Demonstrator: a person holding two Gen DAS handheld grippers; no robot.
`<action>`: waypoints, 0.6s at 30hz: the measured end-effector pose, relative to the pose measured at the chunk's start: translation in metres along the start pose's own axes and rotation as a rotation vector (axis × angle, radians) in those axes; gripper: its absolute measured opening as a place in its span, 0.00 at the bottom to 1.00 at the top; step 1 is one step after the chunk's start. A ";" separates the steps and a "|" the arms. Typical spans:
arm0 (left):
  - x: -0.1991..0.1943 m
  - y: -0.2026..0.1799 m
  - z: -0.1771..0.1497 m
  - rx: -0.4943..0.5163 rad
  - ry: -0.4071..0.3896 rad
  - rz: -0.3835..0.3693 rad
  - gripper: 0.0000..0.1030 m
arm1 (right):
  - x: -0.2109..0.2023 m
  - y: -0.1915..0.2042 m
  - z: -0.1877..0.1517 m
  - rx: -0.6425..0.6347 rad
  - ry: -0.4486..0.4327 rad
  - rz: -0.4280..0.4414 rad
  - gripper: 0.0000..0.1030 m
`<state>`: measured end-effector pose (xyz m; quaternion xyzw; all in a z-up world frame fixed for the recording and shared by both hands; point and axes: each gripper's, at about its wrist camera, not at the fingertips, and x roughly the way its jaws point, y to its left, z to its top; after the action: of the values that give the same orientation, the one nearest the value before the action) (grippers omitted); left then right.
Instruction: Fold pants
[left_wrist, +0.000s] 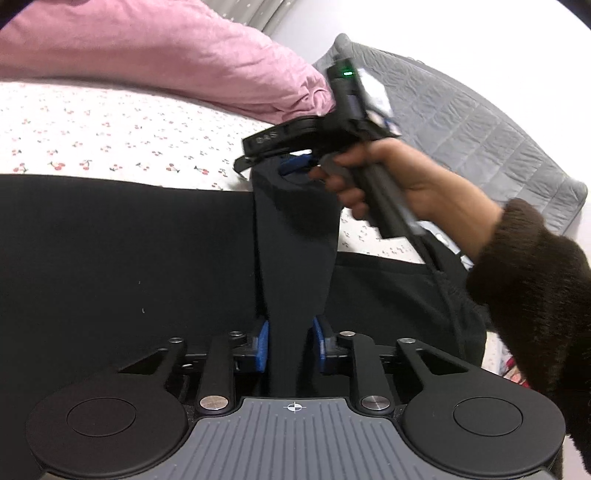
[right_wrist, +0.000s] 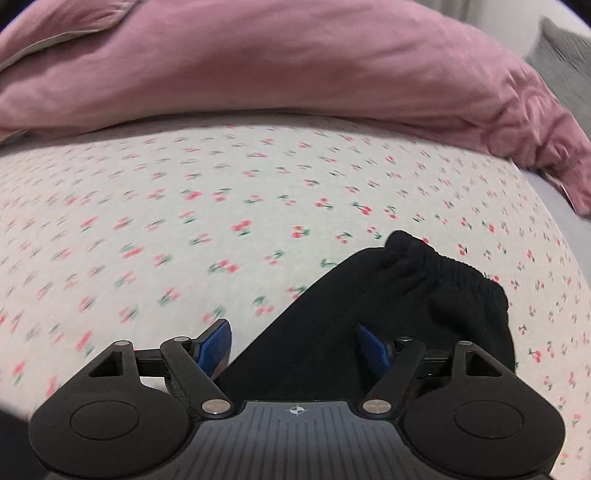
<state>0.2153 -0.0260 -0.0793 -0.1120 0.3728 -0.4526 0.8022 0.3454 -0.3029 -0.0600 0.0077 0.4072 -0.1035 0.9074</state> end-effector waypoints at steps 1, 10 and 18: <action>0.000 0.000 0.000 -0.001 0.002 -0.003 0.18 | 0.001 -0.002 0.001 0.023 -0.004 -0.015 0.65; 0.003 0.004 0.004 -0.005 0.019 0.022 0.03 | -0.031 -0.029 -0.008 0.022 -0.044 -0.133 0.03; -0.020 -0.021 0.010 0.113 -0.041 0.039 0.01 | -0.139 -0.084 -0.044 0.118 -0.190 -0.148 0.03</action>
<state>0.2028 -0.0234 -0.0516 -0.0688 0.3322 -0.4549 0.8234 0.2073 -0.3557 0.0194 0.0213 0.3122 -0.1943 0.9297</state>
